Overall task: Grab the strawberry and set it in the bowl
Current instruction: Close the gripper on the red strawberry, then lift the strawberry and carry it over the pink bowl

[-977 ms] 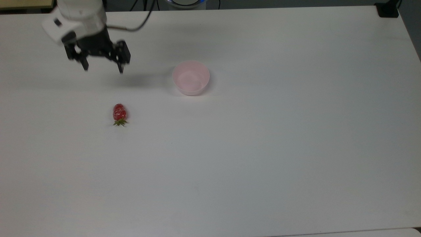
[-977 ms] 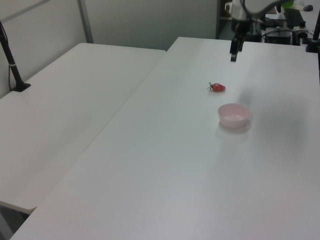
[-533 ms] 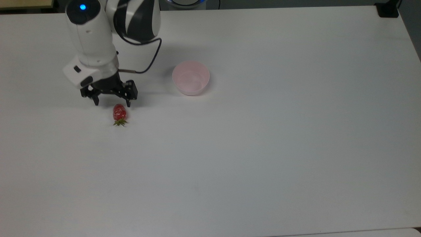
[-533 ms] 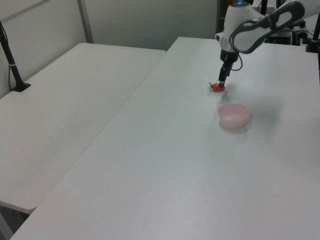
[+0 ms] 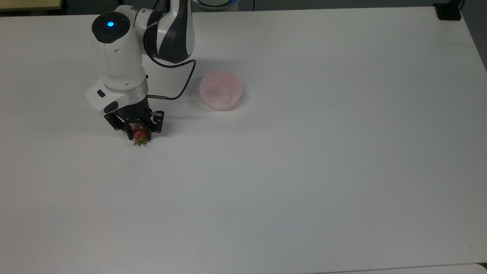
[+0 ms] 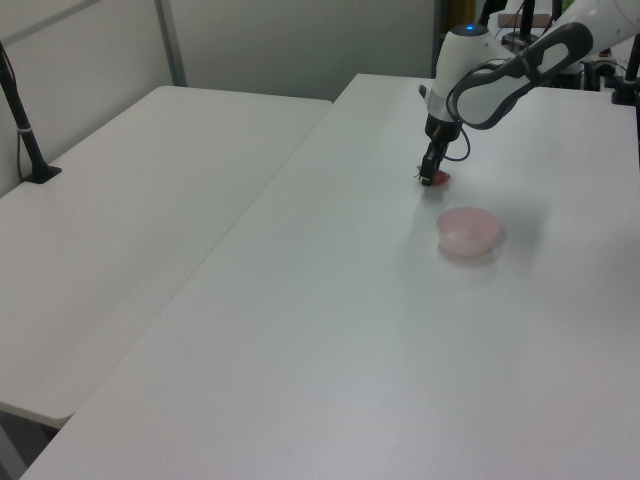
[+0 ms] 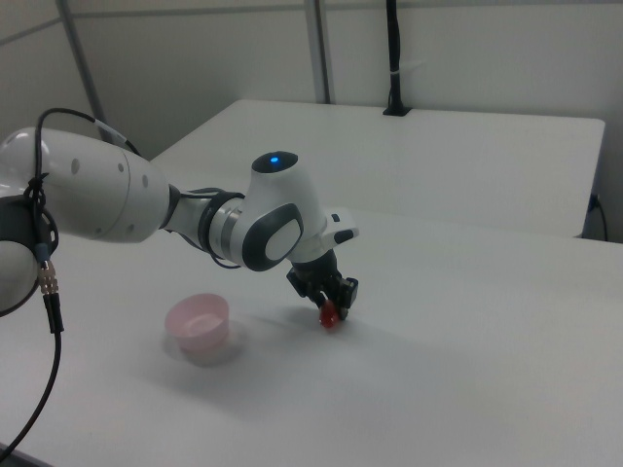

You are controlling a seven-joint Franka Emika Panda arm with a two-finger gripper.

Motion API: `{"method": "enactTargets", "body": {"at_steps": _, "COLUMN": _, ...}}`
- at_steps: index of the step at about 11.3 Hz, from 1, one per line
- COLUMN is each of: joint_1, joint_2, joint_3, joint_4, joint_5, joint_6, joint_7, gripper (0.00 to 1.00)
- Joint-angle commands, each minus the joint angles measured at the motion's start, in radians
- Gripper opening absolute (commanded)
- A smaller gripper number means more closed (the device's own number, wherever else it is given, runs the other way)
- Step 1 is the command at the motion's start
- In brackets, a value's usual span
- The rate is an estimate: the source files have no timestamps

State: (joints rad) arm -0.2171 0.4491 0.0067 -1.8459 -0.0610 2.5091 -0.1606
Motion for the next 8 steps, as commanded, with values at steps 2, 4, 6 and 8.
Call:
{"method": "enactTargets", "body": {"at_steps": 2, "joint_1": -0.002, "joint_2": -0.036, "joint_3": 0.048, "joint_4": 0.005, "joint_5": 0.0, "joint_6": -0.025, "joint_7": 0.064, "gripper": 0.15}}
{"method": "enactTargets", "body": {"at_steps": 4, "joint_1": -0.002, "joint_2": -0.125, "joint_3": 0.097, "joint_4": 0.005, "joint_5": 0.0, "joint_6": -0.171, "joint_7": 0.064, "gripper": 0.15}}
{"method": "enactTargets", "body": {"at_steps": 6, "joint_1": -0.001, "joint_2": -0.22, "joint_3": 0.185, "joint_4": 0.005, "joint_5": 0.0, "joint_6": -0.347, "joint_7": 0.065, "gripper": 0.15}}
{"method": "enactTargets", "body": {"at_steps": 8, "joint_1": 0.028, "joint_2": -0.242, "joint_3": 0.248, "joint_4": -0.006, "joint_5": -0.012, "joint_6": -0.406, "joint_7": 0.161, "gripper": 0.16}}
